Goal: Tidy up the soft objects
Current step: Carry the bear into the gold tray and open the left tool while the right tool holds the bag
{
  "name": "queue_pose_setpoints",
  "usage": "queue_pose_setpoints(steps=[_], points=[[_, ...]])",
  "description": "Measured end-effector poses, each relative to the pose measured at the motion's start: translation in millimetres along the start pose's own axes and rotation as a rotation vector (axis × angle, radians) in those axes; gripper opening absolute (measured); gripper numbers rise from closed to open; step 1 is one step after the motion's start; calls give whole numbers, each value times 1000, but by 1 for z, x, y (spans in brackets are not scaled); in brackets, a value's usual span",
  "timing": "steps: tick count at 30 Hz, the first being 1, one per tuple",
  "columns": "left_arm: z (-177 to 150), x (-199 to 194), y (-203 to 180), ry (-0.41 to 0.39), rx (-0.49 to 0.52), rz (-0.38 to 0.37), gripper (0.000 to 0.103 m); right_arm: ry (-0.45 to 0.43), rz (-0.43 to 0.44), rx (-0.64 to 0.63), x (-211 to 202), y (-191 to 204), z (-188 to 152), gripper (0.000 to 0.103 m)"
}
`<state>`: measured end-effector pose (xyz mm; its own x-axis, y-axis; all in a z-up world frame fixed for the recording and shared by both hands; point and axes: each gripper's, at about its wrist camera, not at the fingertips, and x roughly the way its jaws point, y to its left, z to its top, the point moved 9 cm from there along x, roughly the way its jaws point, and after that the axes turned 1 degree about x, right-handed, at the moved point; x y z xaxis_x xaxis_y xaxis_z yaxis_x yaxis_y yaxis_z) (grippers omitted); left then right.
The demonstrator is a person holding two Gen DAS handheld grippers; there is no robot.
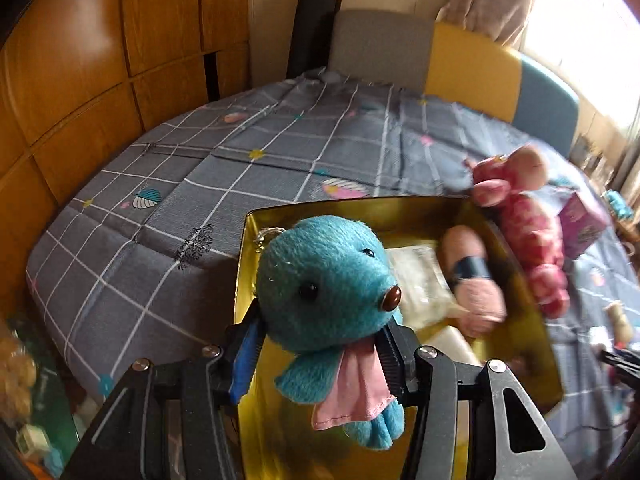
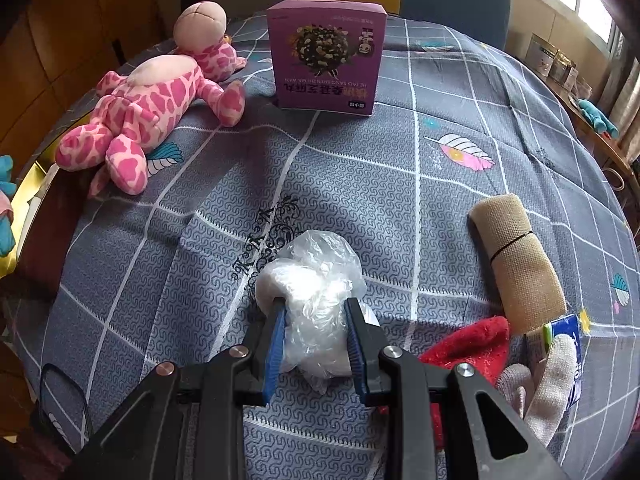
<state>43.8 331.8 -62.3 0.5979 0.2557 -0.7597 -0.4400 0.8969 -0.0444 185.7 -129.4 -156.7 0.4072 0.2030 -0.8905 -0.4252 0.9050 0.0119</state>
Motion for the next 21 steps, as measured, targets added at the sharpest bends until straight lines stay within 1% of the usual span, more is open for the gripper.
queue_pose_setpoints(steps=[3, 5, 7, 9, 11, 12, 13, 14, 15, 16, 19, 21], points=[[5, 30, 3, 40, 22, 34, 53, -1, 2, 4, 0, 0, 0, 28], [6, 50, 2, 74, 34, 38, 53, -1, 3, 6, 0, 0, 0, 28], [10, 64, 0, 89, 52, 48, 55, -2, 2, 6, 1, 0, 0, 28], [15, 79, -3, 102, 57, 51, 60, -3, 2, 7, 1, 1, 0, 28], [19, 93, -8, 116, 66, 50, 61, -4, 1, 8, 1, 1, 0, 28], [20, 100, -8, 118, 65, 63, 62, -4, 1, 8, 1, 1, 0, 28], [21, 105, -8, 124, 58, 72, 64, -5, 1, 8, 1, 0, 0, 28], [21, 110, -8, 133, 47, 72, 69, -5, 0, 8, 1, 1, 0, 28], [21, 111, -8, 134, 35, 73, 75, -6, -1, 7, 1, 1, 0, 28], [22, 110, -7, 126, 24, 80, 77, -6, -3, 6, 1, 1, 0, 28], [23, 100, -6, 84, 23, 108, 80, -6, -8, 1, 2, 1, 0, 28], [22, 89, -5, 59, 19, 114, 81, -6, -11, -1, 1, 2, 1, 28]])
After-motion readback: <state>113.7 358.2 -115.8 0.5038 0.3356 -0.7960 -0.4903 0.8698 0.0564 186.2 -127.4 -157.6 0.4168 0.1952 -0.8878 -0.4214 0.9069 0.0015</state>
